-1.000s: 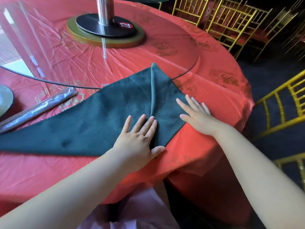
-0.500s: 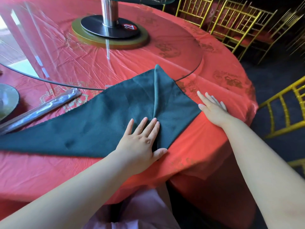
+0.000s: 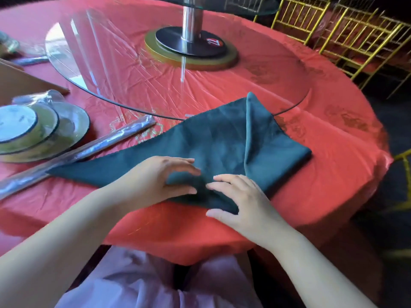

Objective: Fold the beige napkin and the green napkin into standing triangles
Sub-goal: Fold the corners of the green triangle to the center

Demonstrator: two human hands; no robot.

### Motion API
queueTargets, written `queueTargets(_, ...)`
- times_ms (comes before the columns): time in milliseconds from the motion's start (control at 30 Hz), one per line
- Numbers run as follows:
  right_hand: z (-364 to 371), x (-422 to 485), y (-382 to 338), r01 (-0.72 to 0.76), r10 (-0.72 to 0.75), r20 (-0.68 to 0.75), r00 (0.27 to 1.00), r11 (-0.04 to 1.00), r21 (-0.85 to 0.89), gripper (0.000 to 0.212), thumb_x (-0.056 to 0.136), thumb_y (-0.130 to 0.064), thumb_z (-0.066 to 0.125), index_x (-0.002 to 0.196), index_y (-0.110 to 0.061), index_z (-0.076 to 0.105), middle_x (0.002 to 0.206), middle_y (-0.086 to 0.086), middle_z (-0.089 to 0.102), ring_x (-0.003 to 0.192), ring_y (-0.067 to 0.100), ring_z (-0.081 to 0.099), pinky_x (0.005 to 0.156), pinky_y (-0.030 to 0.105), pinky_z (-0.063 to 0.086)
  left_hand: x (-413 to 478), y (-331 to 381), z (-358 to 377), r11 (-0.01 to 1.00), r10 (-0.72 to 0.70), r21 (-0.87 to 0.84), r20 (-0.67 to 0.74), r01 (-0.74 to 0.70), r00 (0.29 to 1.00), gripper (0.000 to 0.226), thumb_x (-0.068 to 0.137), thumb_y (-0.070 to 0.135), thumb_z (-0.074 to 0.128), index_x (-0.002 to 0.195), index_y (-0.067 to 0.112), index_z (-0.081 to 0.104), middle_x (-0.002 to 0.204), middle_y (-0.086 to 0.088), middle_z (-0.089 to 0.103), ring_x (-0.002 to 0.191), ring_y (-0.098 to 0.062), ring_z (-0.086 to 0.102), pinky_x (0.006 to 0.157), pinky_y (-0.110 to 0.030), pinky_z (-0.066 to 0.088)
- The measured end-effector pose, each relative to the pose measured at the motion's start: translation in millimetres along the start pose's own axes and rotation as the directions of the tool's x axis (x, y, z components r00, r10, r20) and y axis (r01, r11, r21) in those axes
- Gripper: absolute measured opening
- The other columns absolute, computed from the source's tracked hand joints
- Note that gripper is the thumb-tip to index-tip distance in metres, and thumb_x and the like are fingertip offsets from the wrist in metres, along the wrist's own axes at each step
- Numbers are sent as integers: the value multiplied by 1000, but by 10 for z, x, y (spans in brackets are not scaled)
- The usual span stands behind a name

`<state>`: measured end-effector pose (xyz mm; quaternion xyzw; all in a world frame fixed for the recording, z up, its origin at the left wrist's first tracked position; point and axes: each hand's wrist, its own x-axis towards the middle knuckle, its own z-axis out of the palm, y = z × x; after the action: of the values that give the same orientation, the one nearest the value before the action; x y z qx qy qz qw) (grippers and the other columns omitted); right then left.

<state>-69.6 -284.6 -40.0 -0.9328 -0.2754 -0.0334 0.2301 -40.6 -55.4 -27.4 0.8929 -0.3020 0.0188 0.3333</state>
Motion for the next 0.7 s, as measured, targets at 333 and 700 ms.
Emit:
queueTargets(333,275,94,-158,143,-187,-310,932,977,-157,17,80,-36,61,79,-25,74,79,-8,63,78,11,50,86,32,42,-342,-416,-236,997,70,11,78,-71,994,52,72,67,55,95,24,73,114,12,66,116,5,50,97,-22,41)
queueTargets(700,294,52,-190,107,-181,-331,926,967,-230,18,83,-35,58,80,-25,73,77,-11,64,82,10,50,101,38,34,-428,-498,-385,890,297,343,59,-299,953,19,81,36,59,86,26,73,88,13,67,85,-11,56,103,-32,33)
